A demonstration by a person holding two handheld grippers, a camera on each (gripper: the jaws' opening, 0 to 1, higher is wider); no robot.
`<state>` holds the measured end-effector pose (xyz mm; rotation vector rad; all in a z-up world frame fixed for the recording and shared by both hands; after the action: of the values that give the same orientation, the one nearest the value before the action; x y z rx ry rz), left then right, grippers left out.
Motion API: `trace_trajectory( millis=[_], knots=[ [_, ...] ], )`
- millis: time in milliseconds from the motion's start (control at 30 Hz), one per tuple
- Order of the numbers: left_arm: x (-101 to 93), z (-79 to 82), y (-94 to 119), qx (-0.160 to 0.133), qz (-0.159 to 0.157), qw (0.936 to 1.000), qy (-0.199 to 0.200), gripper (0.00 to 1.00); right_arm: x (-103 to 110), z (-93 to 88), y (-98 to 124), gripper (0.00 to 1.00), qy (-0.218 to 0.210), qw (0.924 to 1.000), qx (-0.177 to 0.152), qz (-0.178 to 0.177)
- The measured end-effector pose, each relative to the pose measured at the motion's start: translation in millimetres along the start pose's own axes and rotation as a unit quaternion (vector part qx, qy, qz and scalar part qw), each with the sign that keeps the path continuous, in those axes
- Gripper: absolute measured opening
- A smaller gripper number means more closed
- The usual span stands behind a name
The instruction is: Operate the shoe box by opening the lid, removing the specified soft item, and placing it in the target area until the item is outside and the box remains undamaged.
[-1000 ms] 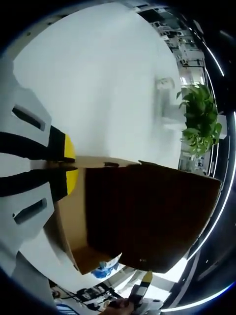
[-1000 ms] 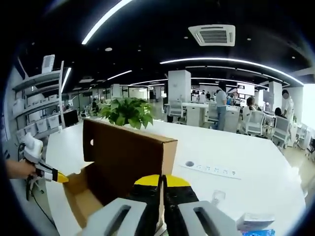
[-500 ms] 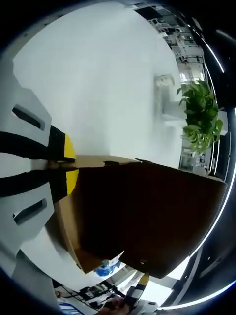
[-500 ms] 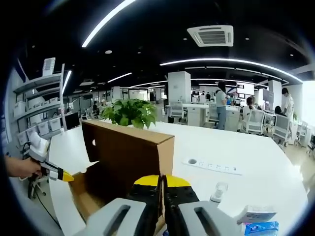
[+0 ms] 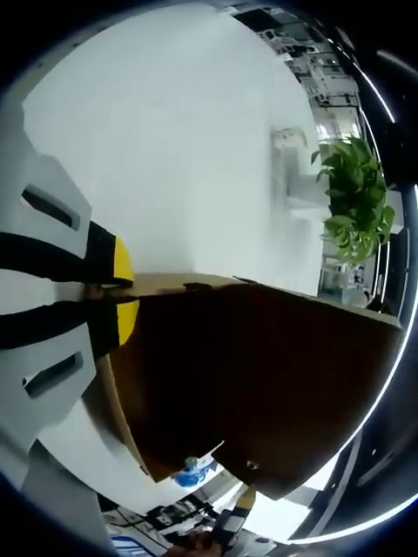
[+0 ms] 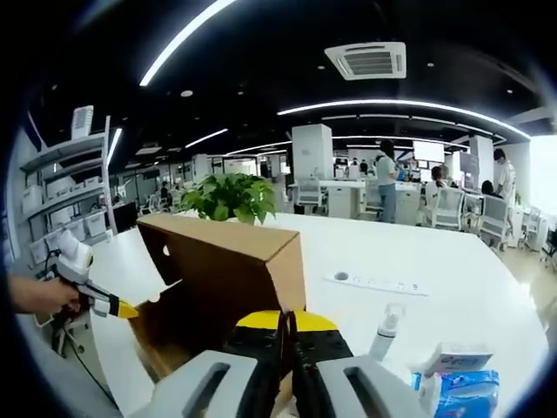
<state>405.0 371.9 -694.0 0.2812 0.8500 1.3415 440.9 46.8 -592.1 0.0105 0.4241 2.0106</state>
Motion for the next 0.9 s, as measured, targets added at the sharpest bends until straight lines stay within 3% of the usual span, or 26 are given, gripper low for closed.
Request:
trace_trajectory(
  millis=[167,400,900],
  knots=[
    [-0.1,-0.6,1,0.0,-0.002,1.0,-0.002,0.04,3,-3.9,3,0.0,-0.008,1.0,0.001,-0.006],
    [0.6,-1.4,1,0.001,-0.008,1.0,-0.004,0.04,8,-9.7,9,0.0,-0.062,0.9979,-0.002,-0.016],
    [0.1,-1.5,1,0.002,-0.016,0.9998,-0.013,0.05,21,-29.7,18,0.0,-0.09,0.9957,0.019,-0.01]
  ],
)
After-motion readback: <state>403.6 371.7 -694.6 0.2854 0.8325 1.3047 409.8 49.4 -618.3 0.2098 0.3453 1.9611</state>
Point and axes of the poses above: the point that each gripper's makers call its tool centre point, and the gripper's own axes: y roughly backward along the fingers, x roughly to its left, z roughly out of its top, the point moved 3 cm from there along y, roughly backward along the fingers, and after that the axes turned 15 degrees about y, right-handed, at the moved point
